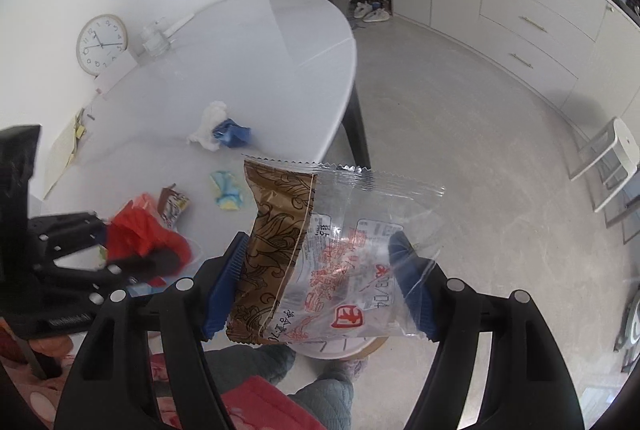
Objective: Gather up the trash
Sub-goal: 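Carry both items toward the trash bin and open the left tool over it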
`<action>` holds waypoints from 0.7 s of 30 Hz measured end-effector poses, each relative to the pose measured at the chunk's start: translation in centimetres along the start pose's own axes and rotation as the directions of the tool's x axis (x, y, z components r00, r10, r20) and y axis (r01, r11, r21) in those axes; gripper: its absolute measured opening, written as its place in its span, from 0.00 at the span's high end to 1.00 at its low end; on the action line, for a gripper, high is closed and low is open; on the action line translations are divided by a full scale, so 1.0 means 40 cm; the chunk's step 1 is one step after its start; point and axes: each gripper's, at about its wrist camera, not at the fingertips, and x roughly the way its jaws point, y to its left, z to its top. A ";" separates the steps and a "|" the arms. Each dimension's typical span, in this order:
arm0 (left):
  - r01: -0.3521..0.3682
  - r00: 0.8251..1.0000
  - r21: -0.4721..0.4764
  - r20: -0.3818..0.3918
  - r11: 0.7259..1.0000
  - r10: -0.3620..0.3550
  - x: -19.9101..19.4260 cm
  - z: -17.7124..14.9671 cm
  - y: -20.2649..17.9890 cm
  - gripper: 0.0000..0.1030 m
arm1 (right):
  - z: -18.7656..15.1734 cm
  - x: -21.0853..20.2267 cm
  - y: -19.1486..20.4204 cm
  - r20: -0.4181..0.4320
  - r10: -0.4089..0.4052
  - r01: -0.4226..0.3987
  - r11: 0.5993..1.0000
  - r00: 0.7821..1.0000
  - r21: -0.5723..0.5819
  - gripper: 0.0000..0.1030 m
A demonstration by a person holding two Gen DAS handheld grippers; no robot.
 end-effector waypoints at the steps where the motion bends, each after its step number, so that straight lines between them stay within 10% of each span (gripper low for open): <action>1: 0.015 1.000 -0.011 -0.021 1.000 -0.015 0.022 0.001 -0.012 0.60 | -0.004 -0.006 -0.010 0.006 0.001 -0.001 1.000 1.000 0.001 0.31; 6: 0.044 0.997 -0.069 -0.062 0.997 -0.049 0.082 0.001 -0.053 0.57 | -0.024 -0.026 -0.061 0.014 0.011 -0.011 1.000 1.000 -0.012 0.31; 12: 0.005 0.999 -0.089 -0.050 0.996 -0.009 0.091 -0.001 -0.081 0.24 | -0.036 -0.032 -0.085 0.013 0.041 -0.040 0.999 0.999 -0.035 0.31; 21: -0.168 0.981 -0.188 0.064 0.968 0.183 -0.028 0.003 -0.026 0.11 | -0.047 -0.014 -0.084 -0.004 0.083 -0.083 0.995 0.997 -0.055 0.30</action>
